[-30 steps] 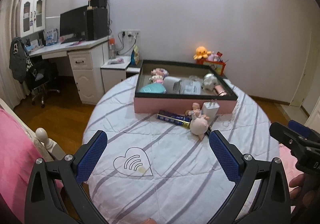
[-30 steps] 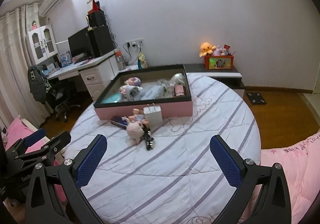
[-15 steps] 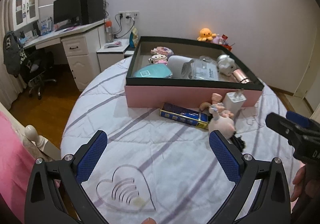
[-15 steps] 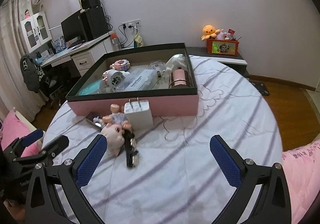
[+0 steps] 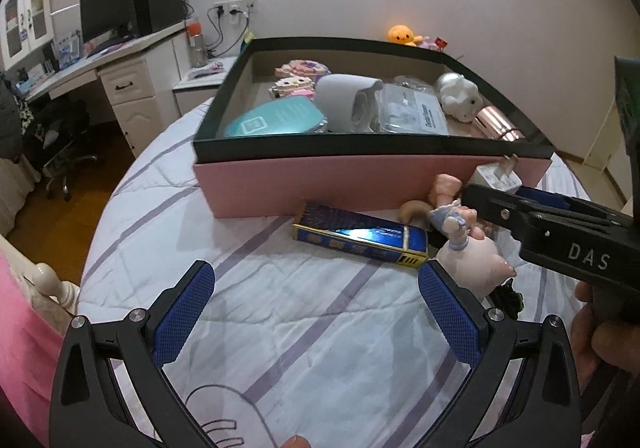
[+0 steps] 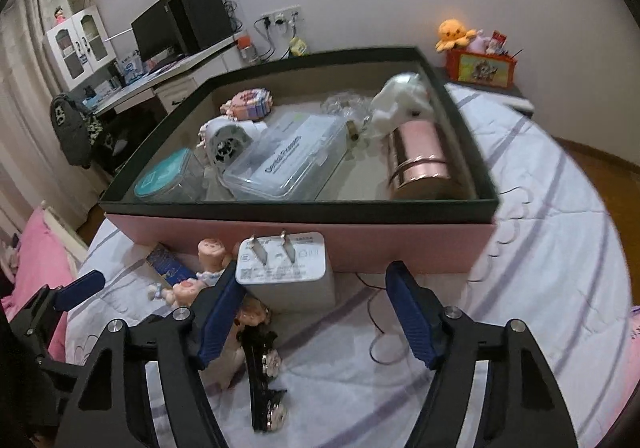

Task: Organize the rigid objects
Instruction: 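Grasp the blue box with left tool while right tool grasps white plug adapter, then lower the blue box and adapter into the pink box, open both tools, then move both tools back toward the pig doll and hair clip, then grasp the pig-faced doll with left tool while right tool grasps black hair clip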

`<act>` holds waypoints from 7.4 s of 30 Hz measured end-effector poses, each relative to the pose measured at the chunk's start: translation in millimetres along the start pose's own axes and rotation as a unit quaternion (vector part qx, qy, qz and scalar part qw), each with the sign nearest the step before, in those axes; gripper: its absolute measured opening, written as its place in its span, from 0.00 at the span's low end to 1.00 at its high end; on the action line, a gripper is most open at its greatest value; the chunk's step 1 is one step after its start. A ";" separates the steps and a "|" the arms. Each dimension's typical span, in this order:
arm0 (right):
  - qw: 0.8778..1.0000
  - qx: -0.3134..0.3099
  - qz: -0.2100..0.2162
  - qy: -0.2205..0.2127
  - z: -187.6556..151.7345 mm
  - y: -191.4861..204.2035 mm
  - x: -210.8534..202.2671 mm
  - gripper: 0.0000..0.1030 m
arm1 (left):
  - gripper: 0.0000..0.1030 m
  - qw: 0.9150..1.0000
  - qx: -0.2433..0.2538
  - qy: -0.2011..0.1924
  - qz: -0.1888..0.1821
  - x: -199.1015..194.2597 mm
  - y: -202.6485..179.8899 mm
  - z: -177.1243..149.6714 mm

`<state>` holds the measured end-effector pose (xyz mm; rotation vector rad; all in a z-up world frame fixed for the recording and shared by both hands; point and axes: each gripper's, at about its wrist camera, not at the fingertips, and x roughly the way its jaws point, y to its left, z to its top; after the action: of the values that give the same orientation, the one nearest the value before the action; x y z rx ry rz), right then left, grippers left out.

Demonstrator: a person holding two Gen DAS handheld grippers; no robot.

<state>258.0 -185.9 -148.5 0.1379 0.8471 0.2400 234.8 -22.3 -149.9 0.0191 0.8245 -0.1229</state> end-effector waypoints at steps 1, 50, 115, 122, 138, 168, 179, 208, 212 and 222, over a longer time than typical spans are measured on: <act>1.000 -0.003 0.000 0.002 -0.9 -0.8 0.5 0.64 | 1.00 1.000 0.003 0.002 -0.001 1.9 -1.9 1.0; 0.996 -0.017 0.020 -0.080 -21.4 8.7 -110.2 0.40 | 0.81 0.997 -0.008 -0.069 -0.026 -96.6 11.0 6.2; 0.989 0.014 -0.002 -0.144 -13.2 18.1 -161.6 1.00 | 1.00 0.988 -0.030 -0.153 -0.003 -155.9 13.6 22.7; 0.988 0.028 -0.006 -0.153 -49.1 22.6 -182.1 1.00 | 1.00 0.986 -0.046 -0.160 0.010 -181.3 11.3 -3.0; 0.988 0.024 -0.021 -0.154 -79.6 25.2 -198.2 1.00 | 1.00 0.987 -0.036 -0.155 0.020 -194.7 1.2 -36.2; 0.990 0.022 -0.028 -0.139 -84.4 29.1 -190.3 1.00 | 1.00 0.989 -0.045 -0.138 0.013 -181.7 1.9 -46.0; 0.993 0.025 -0.051 -0.107 -85.3 10.2 -164.8 1.00 | 1.00 0.994 -0.035 -0.101 -0.009 -141.6 -12.9 -45.2; 0.997 0.029 -0.074 -0.018 -72.2 -36.3 -78.6 1.00 | 0.45 0.992 -0.018 0.028 -0.121 8.6 -57.0 2.2; 0.998 0.004 -0.069 -0.012 -63.7 -23.6 -69.0 1.00 | 0.41 0.992 -0.013 0.019 -0.121 -3.5 -49.7 -2.0; 0.996 -0.049 -0.072 0.016 -39.2 5.3 -26.6 1.00 | 0.41 0.997 -0.029 -0.001 -0.077 -27.3 -2.0 -14.7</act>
<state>210.6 -186.8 -153.8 -0.0194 0.8721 0.1479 205.4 -20.6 -139.7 -0.0986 0.8262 -0.2447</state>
